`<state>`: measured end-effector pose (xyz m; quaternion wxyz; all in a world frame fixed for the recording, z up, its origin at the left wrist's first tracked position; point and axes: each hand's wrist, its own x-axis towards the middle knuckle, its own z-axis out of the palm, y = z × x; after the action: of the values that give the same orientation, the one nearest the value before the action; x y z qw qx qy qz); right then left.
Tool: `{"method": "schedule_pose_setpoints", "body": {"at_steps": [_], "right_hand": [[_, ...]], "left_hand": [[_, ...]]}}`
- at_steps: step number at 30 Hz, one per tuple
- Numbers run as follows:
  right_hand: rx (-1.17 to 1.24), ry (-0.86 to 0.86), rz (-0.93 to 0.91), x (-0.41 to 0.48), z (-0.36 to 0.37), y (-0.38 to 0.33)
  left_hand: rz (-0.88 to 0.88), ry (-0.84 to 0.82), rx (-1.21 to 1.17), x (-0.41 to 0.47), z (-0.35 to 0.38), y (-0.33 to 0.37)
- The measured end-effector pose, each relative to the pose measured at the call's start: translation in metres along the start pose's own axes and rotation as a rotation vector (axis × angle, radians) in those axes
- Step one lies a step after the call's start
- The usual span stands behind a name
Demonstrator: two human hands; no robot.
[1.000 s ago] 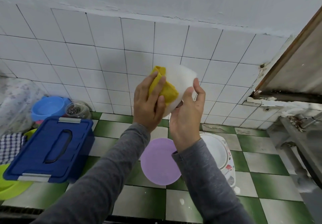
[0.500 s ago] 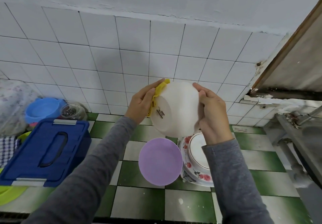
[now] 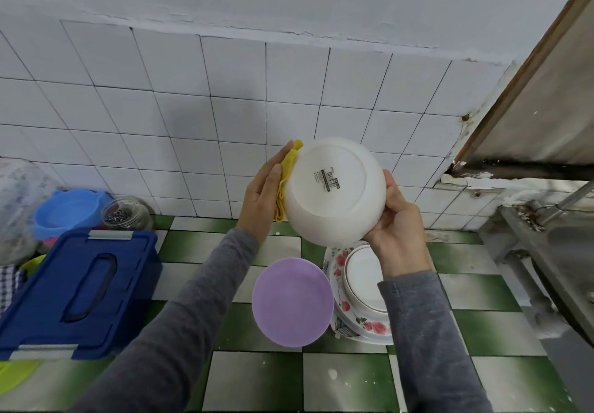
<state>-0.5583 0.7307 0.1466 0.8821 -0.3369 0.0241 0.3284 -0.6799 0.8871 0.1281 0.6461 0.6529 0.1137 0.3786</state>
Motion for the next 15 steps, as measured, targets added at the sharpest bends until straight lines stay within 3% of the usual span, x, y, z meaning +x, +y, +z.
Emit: {"method": "schedule_pose_setpoints", "body": {"at_steps": [6,10,15], "right_hand": [[-0.457,0.084,-0.324,-0.009,0.012,0.012],[-0.886,0.075,-0.350,-0.018,0.012,0.025],[-1.102,-0.012,-0.684,-0.026,-0.002,0.037]], "left_hand": [[-0.032,0.073,-0.026,-0.006,0.006,-0.006],[-0.041,0.105,-0.017,-0.002,0.006,-0.007],[-0.074,0.077,0.005,-0.005,0.004,-0.004]]}}
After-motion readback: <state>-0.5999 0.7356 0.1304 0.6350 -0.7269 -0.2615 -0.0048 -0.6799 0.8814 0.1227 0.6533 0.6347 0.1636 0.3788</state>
